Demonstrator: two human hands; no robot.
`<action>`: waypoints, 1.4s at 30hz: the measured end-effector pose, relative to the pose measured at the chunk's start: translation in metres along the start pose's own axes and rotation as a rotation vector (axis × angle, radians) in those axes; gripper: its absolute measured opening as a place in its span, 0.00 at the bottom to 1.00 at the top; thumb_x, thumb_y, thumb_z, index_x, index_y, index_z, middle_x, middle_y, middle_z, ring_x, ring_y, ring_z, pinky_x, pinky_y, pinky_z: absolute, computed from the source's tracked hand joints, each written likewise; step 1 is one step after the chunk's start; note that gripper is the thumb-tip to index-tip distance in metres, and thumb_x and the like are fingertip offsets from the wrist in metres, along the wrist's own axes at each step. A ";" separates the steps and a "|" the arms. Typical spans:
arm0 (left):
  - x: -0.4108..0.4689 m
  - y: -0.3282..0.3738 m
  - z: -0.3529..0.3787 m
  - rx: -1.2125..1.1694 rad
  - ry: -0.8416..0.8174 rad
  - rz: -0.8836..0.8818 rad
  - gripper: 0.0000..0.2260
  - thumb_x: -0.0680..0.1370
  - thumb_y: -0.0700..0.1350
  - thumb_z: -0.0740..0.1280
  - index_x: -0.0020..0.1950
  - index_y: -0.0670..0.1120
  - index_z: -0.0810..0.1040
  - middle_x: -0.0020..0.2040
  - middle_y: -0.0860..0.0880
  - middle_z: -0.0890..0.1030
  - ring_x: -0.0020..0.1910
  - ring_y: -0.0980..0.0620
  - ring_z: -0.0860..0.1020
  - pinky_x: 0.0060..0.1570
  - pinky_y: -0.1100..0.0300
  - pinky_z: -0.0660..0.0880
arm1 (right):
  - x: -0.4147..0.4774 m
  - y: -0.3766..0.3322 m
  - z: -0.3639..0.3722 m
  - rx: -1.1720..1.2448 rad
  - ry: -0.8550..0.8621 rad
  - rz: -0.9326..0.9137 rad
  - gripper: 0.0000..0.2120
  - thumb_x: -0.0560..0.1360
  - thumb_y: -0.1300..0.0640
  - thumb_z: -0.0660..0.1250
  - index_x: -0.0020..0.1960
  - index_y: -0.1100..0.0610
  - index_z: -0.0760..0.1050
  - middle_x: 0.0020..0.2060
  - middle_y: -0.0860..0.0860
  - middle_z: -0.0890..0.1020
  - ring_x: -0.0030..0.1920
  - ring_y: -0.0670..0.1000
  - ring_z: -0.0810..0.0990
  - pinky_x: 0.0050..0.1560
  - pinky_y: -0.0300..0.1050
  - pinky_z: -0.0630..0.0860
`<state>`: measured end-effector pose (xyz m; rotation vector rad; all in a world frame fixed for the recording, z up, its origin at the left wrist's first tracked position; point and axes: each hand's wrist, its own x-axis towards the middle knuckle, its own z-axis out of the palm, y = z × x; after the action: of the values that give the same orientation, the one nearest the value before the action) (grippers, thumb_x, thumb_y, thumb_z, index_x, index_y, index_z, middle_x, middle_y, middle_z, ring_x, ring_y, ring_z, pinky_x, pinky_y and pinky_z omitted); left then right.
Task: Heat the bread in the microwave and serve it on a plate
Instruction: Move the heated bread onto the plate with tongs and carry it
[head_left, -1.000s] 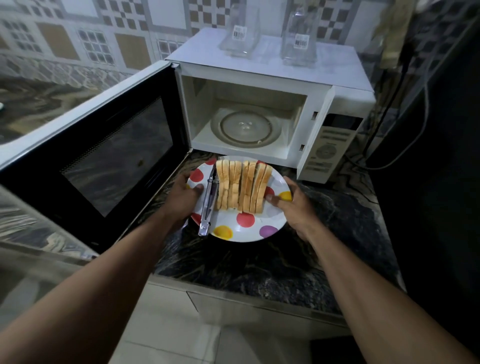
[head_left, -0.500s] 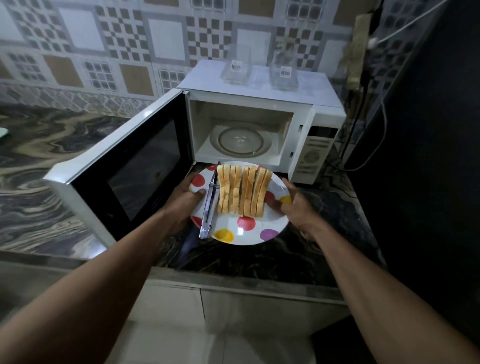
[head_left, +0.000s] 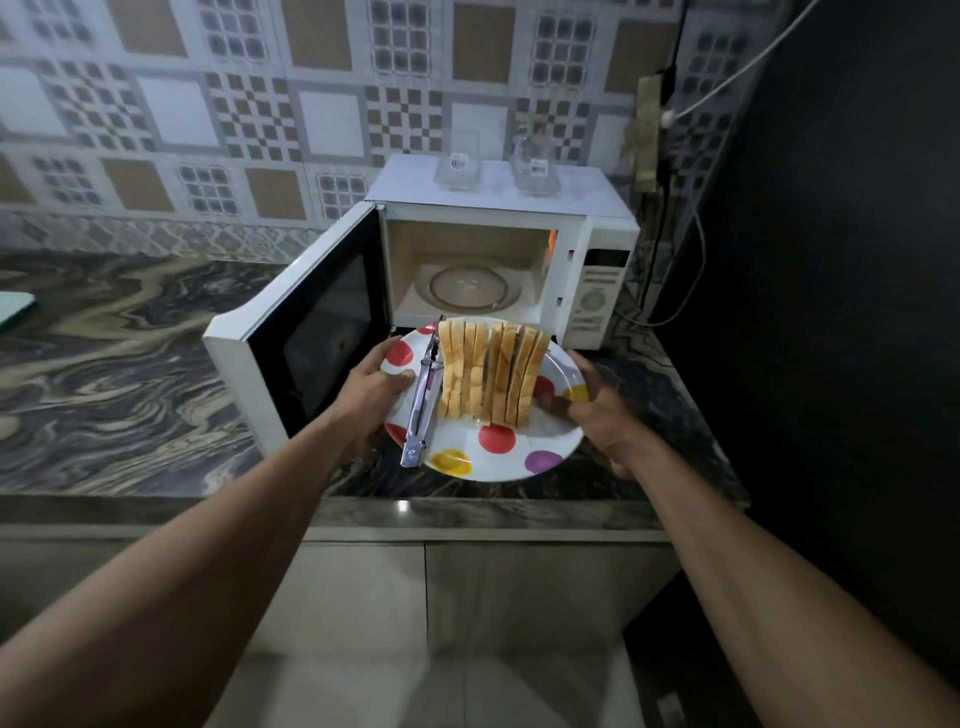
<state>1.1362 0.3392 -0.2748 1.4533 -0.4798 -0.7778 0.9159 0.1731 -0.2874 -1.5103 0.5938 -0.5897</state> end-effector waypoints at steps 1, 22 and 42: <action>-0.007 -0.001 -0.001 0.006 0.002 0.003 0.22 0.79 0.29 0.61 0.69 0.46 0.73 0.54 0.46 0.82 0.54 0.45 0.79 0.58 0.48 0.76 | -0.006 -0.002 0.000 -0.011 -0.011 -0.004 0.24 0.71 0.62 0.75 0.63 0.46 0.74 0.54 0.49 0.84 0.53 0.48 0.83 0.47 0.40 0.80; -0.211 -0.004 -0.035 -0.051 0.235 -0.016 0.21 0.82 0.32 0.59 0.71 0.51 0.72 0.54 0.42 0.81 0.43 0.42 0.79 0.34 0.54 0.77 | -0.130 -0.041 0.041 0.061 -0.353 0.046 0.26 0.72 0.69 0.72 0.65 0.51 0.71 0.52 0.51 0.83 0.50 0.52 0.83 0.43 0.42 0.80; -0.296 0.013 -0.196 -0.099 0.412 0.000 0.22 0.81 0.32 0.63 0.70 0.52 0.70 0.53 0.44 0.81 0.43 0.46 0.81 0.42 0.52 0.80 | -0.136 -0.052 0.216 0.065 -0.619 0.035 0.28 0.72 0.65 0.74 0.68 0.56 0.70 0.56 0.55 0.83 0.52 0.53 0.84 0.45 0.44 0.81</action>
<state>1.0785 0.6873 -0.2312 1.4717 -0.1247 -0.4749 0.9655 0.4244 -0.2405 -1.5146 0.1196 -0.0923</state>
